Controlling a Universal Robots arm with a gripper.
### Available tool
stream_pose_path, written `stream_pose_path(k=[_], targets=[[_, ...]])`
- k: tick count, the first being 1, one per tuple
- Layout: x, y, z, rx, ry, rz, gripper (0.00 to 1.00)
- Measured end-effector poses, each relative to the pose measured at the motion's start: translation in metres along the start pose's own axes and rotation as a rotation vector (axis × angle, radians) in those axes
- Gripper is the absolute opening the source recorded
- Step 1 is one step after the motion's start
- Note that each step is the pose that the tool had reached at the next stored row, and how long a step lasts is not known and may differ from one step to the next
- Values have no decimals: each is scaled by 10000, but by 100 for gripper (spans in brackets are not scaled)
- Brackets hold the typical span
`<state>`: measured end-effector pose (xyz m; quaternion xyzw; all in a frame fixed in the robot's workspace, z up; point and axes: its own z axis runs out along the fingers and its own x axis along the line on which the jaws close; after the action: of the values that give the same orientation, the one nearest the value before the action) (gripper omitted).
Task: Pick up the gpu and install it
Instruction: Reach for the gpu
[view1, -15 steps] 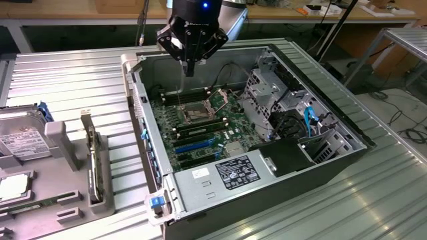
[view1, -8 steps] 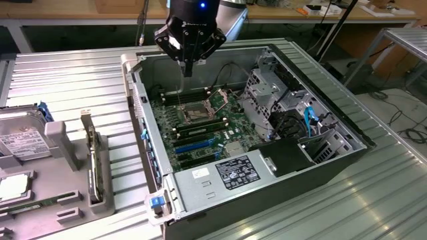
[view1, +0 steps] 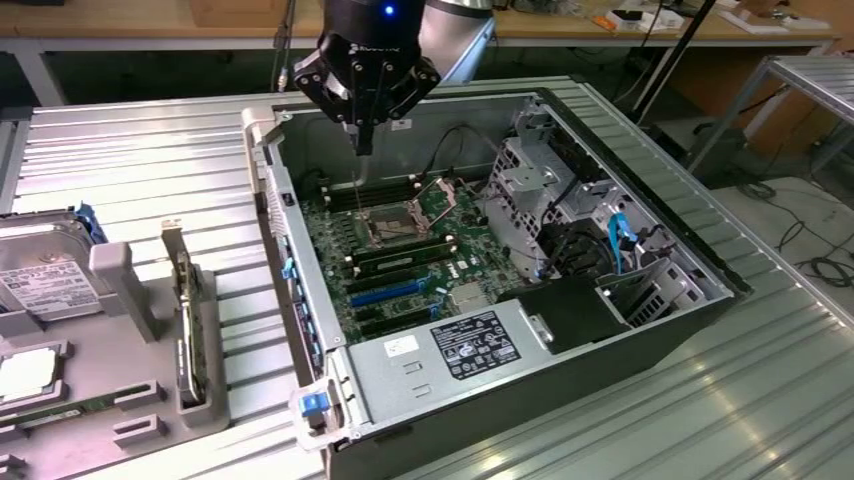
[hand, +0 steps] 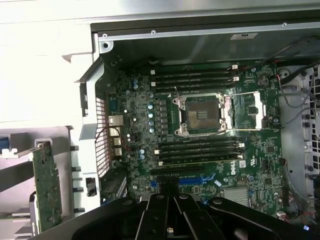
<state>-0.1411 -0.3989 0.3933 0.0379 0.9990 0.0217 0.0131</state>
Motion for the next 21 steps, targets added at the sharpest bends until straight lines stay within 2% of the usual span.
stream_pose_path(k=[9,21], targets=[[171,-13,-4,0,0,0,11],[318,-24,-9,0,0,0,11]])
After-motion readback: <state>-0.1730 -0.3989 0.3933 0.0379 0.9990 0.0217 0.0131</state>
